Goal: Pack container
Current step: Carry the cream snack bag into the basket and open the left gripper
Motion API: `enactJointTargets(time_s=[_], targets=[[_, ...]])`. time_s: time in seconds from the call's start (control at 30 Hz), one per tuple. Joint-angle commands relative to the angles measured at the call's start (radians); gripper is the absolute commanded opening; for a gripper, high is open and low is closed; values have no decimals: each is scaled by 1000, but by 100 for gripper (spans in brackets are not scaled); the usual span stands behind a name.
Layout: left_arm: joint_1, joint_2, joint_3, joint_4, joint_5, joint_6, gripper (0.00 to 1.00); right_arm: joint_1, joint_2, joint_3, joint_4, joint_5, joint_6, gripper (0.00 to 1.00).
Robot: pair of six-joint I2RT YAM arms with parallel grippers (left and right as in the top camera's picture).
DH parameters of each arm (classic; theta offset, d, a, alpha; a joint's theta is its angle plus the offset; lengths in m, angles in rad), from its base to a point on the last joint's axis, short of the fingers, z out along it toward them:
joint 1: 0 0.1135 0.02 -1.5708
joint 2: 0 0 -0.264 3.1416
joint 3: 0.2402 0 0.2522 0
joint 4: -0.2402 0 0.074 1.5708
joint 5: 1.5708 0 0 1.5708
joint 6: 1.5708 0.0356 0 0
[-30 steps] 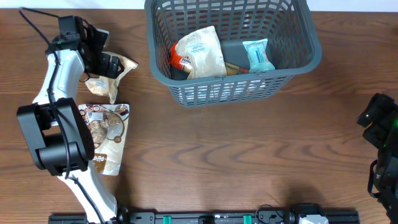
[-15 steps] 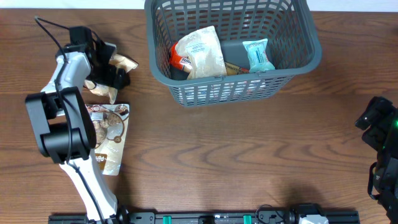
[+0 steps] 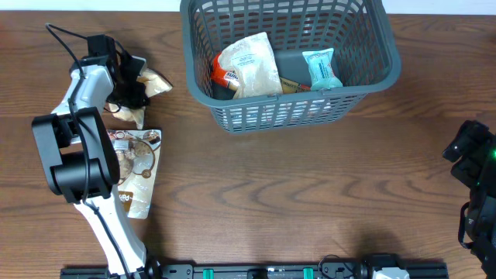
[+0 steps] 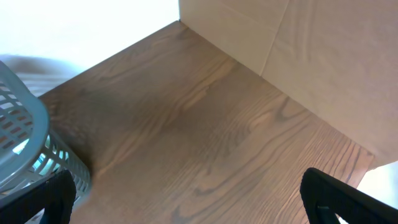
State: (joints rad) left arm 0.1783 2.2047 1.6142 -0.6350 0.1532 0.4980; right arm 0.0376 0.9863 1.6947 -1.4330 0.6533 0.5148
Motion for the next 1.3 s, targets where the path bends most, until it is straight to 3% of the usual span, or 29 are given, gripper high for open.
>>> enactJointTargets(time_s=[0.0, 0.33, 0.67, 0.83, 1.03, 1.13, 1.27], targets=[[2, 37, -11, -14, -16, 6, 6, 1, 2, -1, -3, 5, -8, 99], [3, -92, 13, -8, -23, 6, 6, 1, 2, -1, 10, 5, -8, 99], [-2, -557, 27, 196, -18, 21, 5, 1, 2, -1, 16, 4, -8, 99], [-13, -716, 27, 301, 257, 15, 6, 1, 2, -1, 28, 4, -8, 99], [-101, -721, 27, 478, 682, -56, 6, 1, 2, -1, 35, 4, -8, 99], [-201, -679, 27, 564, 792, -72, 6, 2, 2, -1, 34, 0, -8, 99], [-350, -606, 27, 607, 804, -74, 6, 2, 2, -1, 29, -16, -7, 99]])
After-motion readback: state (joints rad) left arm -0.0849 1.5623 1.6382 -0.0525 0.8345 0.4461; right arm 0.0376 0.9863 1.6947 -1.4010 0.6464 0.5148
